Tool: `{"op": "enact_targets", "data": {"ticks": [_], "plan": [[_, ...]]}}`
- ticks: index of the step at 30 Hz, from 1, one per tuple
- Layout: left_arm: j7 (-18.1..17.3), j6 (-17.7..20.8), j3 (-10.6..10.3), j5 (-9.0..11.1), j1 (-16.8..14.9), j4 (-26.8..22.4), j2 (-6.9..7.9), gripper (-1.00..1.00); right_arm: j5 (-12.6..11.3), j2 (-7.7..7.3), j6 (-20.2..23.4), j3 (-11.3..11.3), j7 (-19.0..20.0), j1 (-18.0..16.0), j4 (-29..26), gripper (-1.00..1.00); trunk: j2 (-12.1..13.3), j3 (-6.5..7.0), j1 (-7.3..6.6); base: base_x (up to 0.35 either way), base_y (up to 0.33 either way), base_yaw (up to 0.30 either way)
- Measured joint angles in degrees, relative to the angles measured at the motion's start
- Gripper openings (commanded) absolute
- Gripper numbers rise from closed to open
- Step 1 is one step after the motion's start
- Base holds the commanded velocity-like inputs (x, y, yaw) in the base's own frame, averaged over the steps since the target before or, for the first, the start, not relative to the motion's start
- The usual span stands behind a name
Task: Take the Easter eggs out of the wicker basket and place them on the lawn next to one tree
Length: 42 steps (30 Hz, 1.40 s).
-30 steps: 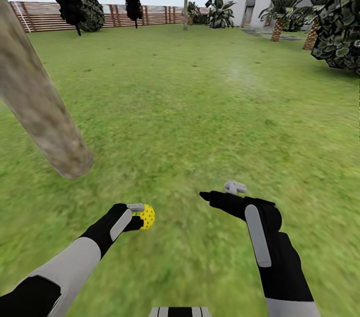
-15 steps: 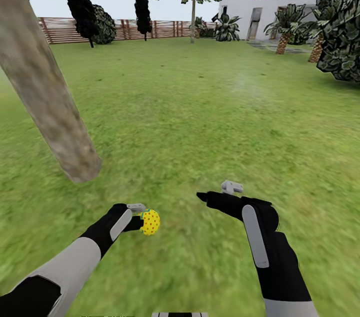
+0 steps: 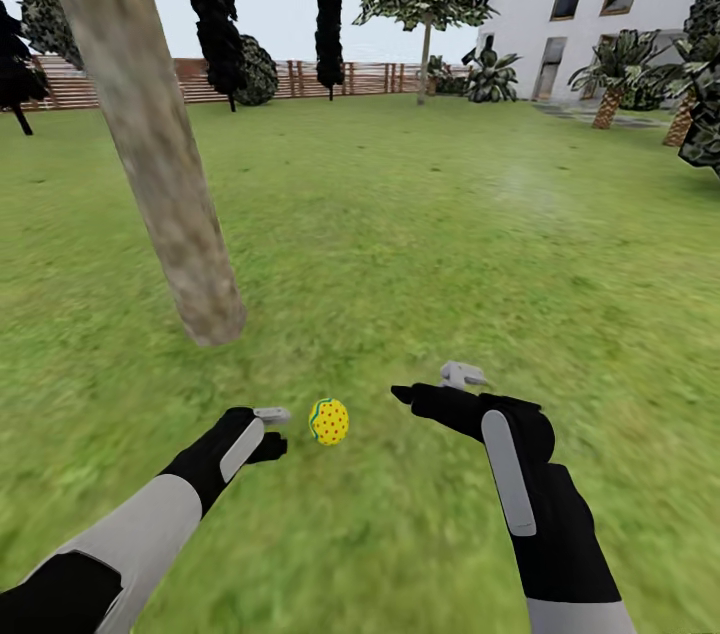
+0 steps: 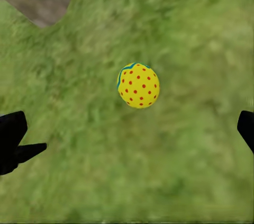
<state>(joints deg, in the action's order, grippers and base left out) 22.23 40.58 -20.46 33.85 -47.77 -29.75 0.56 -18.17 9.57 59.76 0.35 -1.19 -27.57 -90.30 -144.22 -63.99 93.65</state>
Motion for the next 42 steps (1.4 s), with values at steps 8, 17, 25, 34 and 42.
{"op": "enact_targets", "data": {"ticks": [8, 17, 25, 34, 42], "plan": [[0.0, 0.0, 0.0, 0.0, 0.0, 0.0, 0.00, 1.00, 0.0, 0.00, 0.0, 0.0, -0.1, 0.0, 0.0, 1.00, 0.1, 1.24, -0.21, -0.339, 0.000, 0.210], [0.0, 0.0, 0.0, 0.0, 0.0, -0.1, 0.00, 1.00, 0.1, 0.03, 0.0, 0.8, -0.1, 0.0, 0.0, 1.00, 0.2, 2.64, -0.46, -0.237, 0.000, 0.210], [0.0, 0.0, 0.0, 0.0, 0.0, -0.1, 0.00, 1.00, 0.1, 0.00, 0.0, 1.8, -0.3, 0.0, 0.0, 1.00, 0.3, 3.88, -0.68, -0.043, 0.000, 0.210], [0.0, 0.0, 0.0, 0.0, 0.0, -0.1, 0.00, 1.00, 0.1, 0.00, 0.0, 1.9, -0.3, 0.0, 0.0, 1.00, 0.5, 5.27, -0.91, -0.004, 0.000, 0.210], [0.0, 0.0, 0.0, 0.0, 0.0, -0.1, 0.00, 1.00, 0.1, 0.00, 0.0, 1.9, -0.3, 0.0, 0.0, 1.00, 0.6, 6.50, -1.12, -0.002, 0.000, 0.210]]}}
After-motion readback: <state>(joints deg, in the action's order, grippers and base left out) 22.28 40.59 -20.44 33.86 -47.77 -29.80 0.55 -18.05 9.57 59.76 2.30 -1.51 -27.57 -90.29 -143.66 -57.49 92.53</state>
